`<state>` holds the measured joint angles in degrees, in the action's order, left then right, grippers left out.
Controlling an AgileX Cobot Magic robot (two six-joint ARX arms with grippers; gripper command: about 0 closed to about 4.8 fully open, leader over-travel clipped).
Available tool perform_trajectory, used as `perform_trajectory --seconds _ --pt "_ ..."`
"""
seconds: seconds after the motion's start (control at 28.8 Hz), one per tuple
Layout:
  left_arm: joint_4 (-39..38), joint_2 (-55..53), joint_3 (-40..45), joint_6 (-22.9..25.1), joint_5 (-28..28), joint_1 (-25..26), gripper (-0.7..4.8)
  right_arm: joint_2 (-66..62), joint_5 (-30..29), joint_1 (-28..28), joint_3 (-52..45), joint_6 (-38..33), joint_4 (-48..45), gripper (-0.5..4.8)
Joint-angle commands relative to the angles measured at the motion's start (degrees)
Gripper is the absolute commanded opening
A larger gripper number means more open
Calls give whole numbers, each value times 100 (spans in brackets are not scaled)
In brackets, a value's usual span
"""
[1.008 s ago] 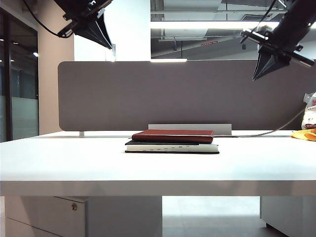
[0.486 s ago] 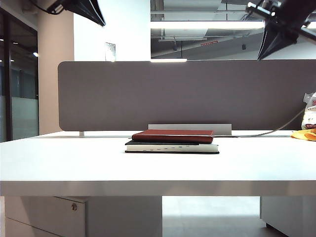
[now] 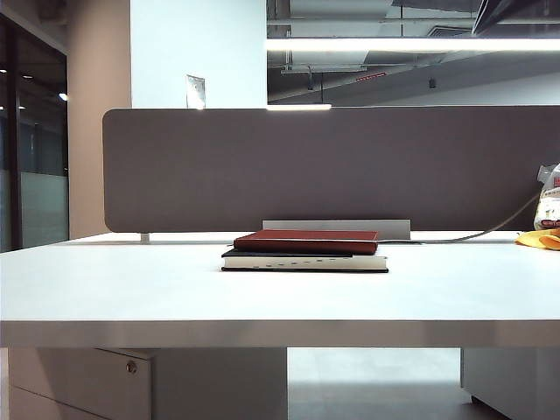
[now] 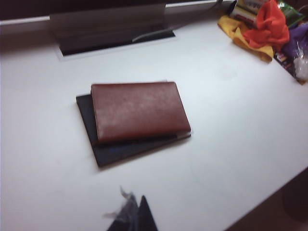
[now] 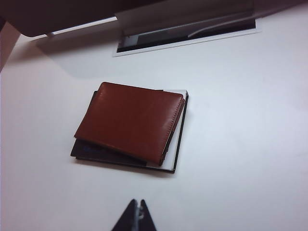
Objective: Pick up the red book and place it on top of the black book.
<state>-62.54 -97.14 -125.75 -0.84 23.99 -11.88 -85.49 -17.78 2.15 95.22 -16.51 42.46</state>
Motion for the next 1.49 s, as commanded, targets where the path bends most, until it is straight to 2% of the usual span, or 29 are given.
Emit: perform_trajectory --seconds 0.03,0.49,0.9,1.11,1.25,1.49 --pt "-205 197 -15 39 -26 -13 -6 210 -11 4 20 177 254 -1" --pt "-588 883 -15 13 -654 -586 -6 1121 33 7 17 310 979 -1" --pt "-1051 1853 -13 42 -1397 -586 -6 1969 136 7 15 352 1478 -1" --pt "-1246 2277 111 90 -1644 -586 -6 2288 363 7 -42 658 1784 -1" --pt "-981 2697 704 83 -1799 -586 -6 2634 435 4 -551 669 1659 -1" --pt "437 3875 2822 -229 -1856 -586 -6 3268 474 -11 -1919 431 994 -1"
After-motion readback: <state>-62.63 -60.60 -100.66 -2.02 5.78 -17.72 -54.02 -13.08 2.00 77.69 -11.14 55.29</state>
